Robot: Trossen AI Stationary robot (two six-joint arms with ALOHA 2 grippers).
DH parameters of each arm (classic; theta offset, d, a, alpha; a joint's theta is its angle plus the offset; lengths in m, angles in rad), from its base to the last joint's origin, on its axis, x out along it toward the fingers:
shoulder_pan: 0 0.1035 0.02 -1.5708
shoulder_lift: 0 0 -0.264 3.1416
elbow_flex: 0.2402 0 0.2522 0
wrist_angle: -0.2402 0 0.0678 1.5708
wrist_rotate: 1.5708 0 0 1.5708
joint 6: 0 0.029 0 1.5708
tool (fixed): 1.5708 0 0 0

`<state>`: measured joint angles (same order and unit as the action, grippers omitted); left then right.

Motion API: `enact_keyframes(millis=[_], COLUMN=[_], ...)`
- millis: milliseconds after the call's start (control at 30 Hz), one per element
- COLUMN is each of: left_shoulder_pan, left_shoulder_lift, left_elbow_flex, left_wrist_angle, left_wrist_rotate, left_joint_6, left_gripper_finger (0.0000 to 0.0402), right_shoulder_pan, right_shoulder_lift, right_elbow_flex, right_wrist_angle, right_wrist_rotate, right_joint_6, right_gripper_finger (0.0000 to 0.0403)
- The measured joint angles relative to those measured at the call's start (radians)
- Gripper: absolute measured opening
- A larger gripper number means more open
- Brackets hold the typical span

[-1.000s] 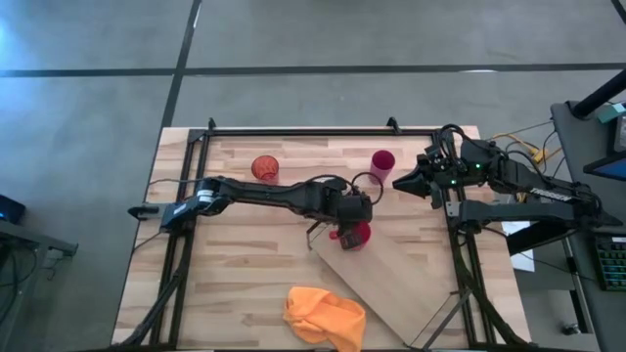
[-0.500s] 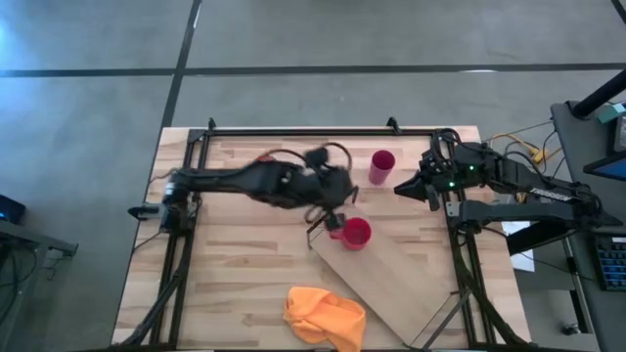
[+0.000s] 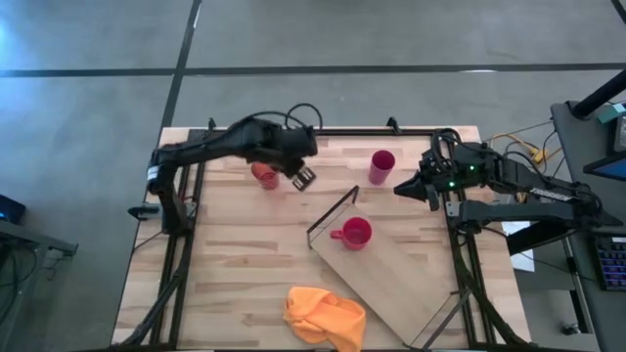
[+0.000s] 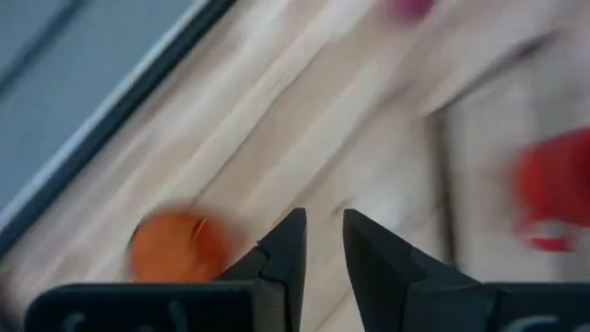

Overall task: Stack small to large cups/mugs on shelf
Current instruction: Put the orange cup on the shelf

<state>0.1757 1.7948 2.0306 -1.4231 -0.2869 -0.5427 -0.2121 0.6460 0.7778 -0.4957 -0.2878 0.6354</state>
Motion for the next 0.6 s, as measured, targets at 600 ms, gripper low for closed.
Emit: enact_keyframes(millis=[600], left_shoulder_pan=[0.114], left_shoulder_lift=[0.004], left_elbow_flex=[-0.371], left_wrist_angle=[0.063], left_wrist_rotate=[0.109], left_joint_6=[0.0], left_gripper_finger=[0.0061], right_shoulder_pan=[0.001], right_shoulder_lift=[0.005], right_elbow_flex=[0.0], right_wrist_angle=[-0.002], right_wrist_rotate=[0.0], right_joint_6=[0.003], right_gripper_finger=[0.0063])
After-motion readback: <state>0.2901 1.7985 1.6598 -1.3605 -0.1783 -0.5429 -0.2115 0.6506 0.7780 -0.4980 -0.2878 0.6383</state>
